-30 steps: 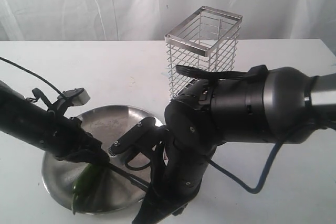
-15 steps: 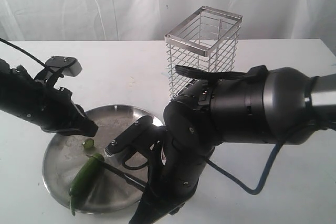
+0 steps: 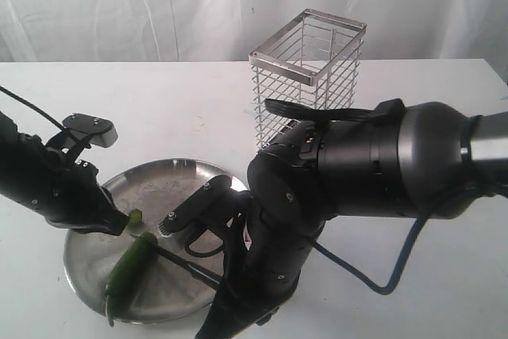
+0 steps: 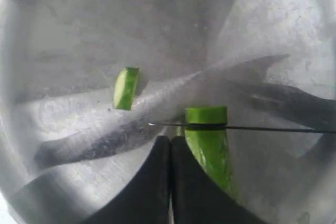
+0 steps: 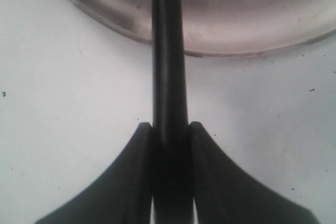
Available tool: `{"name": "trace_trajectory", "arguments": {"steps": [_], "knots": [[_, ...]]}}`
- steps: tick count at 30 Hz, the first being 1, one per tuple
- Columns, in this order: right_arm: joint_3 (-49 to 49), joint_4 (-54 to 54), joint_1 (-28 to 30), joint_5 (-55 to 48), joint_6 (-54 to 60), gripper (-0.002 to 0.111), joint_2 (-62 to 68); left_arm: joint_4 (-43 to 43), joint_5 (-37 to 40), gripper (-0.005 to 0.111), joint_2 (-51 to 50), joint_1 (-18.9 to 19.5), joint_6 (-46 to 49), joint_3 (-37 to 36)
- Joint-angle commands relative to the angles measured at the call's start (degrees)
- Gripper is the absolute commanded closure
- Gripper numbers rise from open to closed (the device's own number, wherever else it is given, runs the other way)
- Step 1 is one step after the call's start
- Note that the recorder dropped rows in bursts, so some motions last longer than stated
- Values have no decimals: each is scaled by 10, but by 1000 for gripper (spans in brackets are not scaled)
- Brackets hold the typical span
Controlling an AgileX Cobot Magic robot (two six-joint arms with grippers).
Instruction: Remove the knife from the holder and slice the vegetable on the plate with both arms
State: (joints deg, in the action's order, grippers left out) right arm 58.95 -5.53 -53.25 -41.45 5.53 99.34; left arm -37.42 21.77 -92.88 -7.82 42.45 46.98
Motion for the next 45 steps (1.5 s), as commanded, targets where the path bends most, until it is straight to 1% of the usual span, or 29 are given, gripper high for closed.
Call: {"name": "trace_trajectory", "arguments": {"steps": [1, 14, 27, 45], "knots": [[3, -1, -1, 2, 7, 108, -3, -3, -12, 107, 1, -3, -4, -10], [13, -1, -1, 11, 20, 108, 30, -14, -22, 107, 1, -3, -4, -10], [57, -1, -1, -4, 35, 108, 69, -24, -27, 107, 1, -3, -3, -10], [65, -1, -1, -3, 46, 108, 72, -36, -38, 107, -5, -3, -1, -9]]}}
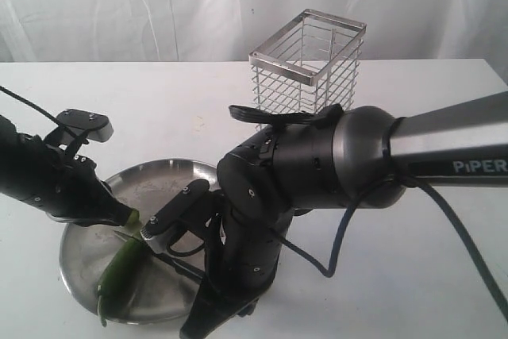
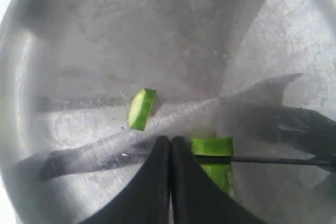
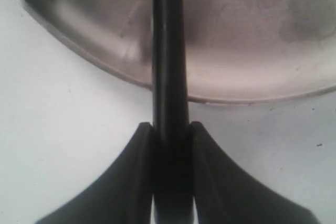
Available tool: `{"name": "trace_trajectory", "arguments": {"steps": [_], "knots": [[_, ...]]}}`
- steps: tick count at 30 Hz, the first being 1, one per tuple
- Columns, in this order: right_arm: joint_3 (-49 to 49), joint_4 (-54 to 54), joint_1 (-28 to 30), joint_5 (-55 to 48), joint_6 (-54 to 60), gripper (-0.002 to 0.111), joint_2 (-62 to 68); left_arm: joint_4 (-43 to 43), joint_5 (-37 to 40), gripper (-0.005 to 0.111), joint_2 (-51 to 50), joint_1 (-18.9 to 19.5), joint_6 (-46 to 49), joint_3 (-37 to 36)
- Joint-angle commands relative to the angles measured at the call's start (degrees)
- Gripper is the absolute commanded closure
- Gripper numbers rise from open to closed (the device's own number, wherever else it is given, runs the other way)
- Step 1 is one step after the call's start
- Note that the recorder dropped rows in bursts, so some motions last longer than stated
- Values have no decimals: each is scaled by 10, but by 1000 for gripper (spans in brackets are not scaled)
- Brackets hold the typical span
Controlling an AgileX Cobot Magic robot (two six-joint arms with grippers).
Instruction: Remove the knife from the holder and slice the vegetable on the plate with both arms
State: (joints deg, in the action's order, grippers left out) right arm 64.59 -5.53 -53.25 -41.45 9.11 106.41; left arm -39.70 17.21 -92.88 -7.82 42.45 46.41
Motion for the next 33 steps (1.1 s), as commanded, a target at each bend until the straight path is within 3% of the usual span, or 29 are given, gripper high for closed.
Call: {"name": "trace_trajectory", "arguments": {"steps": [1, 23, 27, 33], "knots": [[11, -1, -1, -3, 10, 108, 1, -13, 8, 107, -9, -3, -1, -4], [16, -1, -1, -21, 22, 108, 24, -26, 8, 107, -46, -3, 3, 17], [16, -1, -1, -21, 22, 108, 24, -36, 52, 107, -41, -3, 11, 44], [16, -1, -1, -21, 22, 108, 24, -26, 45, 107, -47, -3, 12, 19]]}}
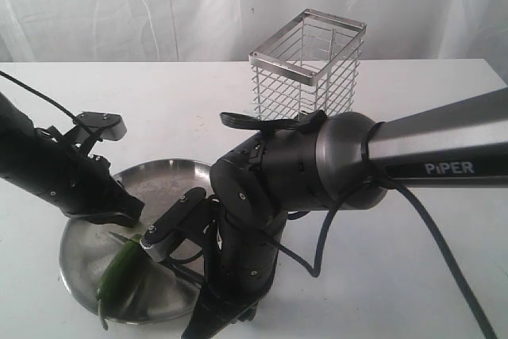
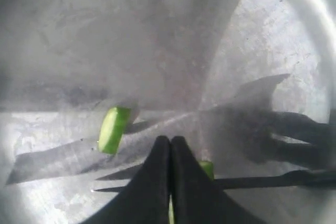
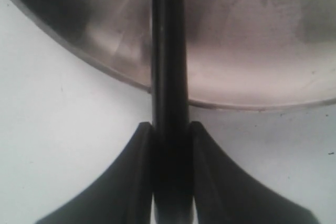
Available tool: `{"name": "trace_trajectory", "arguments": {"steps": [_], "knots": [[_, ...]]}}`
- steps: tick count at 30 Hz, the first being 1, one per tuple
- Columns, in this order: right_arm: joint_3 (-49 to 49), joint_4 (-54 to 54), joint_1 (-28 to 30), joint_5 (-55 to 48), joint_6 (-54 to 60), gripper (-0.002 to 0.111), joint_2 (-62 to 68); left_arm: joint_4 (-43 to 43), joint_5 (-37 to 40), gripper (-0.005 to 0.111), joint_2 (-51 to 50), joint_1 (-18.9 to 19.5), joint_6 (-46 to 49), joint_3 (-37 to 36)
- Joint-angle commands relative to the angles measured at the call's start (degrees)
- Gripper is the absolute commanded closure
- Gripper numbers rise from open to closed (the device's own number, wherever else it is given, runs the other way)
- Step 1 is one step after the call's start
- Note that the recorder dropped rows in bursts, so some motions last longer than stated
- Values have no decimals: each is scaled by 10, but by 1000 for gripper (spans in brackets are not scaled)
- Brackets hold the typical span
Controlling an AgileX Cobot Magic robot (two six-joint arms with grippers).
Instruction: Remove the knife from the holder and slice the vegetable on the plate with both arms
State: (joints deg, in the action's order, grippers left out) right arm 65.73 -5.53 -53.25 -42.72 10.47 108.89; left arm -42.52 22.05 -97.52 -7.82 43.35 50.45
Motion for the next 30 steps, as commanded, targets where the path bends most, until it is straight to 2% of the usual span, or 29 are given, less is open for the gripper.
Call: {"name": "trace_trajectory", "arguments": {"steps": [1, 4, 10, 21, 30], "knots": [[4, -1, -1, -8, 8, 108, -1, 4, -15, 107, -1, -3, 3, -28], [4, -1, -1, -8, 8, 108, -1, 22, -51, 107, -10, -3, 3, -47], [4, -1, -1, -8, 8, 108, -1, 23, -45, 107, -43, -3, 3, -35], [4, 6, -1, -62, 9, 108, -1, 28, 2, 107, 72, -3, 2, -4], [5, 55, -1, -127, -10, 108, -10, 28, 21, 107, 82, -3, -11, -7]]}}
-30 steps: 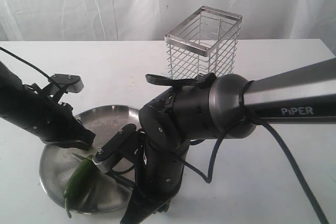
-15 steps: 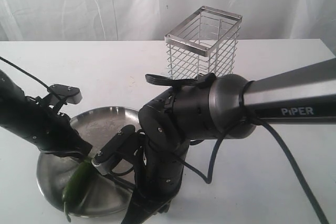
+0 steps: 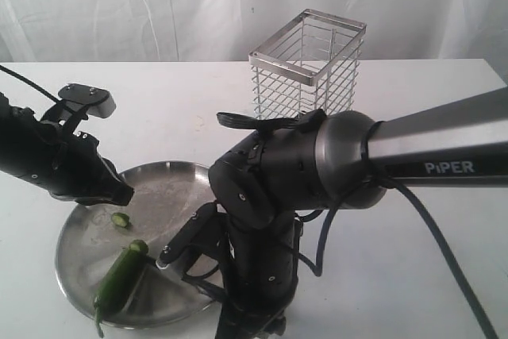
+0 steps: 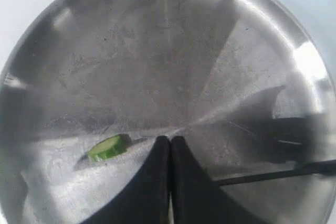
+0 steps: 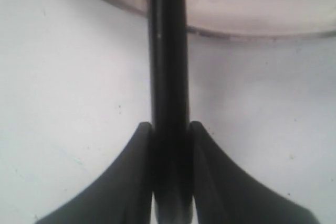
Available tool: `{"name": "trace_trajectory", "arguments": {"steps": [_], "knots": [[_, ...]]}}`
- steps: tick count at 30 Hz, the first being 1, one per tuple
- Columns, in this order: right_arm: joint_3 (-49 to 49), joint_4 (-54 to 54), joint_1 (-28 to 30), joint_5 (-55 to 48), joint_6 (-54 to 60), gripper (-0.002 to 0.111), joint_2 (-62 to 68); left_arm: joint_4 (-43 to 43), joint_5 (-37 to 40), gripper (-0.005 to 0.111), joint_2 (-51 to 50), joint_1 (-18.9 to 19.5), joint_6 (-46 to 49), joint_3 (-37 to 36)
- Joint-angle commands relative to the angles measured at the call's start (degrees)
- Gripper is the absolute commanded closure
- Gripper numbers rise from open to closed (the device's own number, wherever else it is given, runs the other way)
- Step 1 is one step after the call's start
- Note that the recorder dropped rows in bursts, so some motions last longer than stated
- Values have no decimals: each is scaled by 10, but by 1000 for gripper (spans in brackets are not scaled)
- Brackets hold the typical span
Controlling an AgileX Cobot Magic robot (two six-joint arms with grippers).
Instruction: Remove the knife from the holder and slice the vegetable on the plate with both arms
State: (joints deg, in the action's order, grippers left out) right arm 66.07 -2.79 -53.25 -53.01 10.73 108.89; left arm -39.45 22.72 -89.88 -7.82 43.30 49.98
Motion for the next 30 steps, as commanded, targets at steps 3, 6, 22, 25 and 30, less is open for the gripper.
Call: {"name": "trace_trajectory", "arguments": {"steps": [3, 6, 22, 25, 30], "knots": [[8, 34, -1, -35, -17, 108, -22, -3, 14, 107, 6, -3, -11, -2], [28, 33, -1, -47, -17, 108, -22, -8, 14, 107, 6, -3, -13, -2], [110, 14, -2, -63, 0, 108, 31, -8, 17, 107, 6, -3, -13, -2], [118, 10, -10, -63, 0, 108, 35, -11, 14, 107, 6, -3, -13, -2], [129, 9, -20, -70, 0, 108, 54, -15, 13, 107, 6, -3, -13, -2]]}}
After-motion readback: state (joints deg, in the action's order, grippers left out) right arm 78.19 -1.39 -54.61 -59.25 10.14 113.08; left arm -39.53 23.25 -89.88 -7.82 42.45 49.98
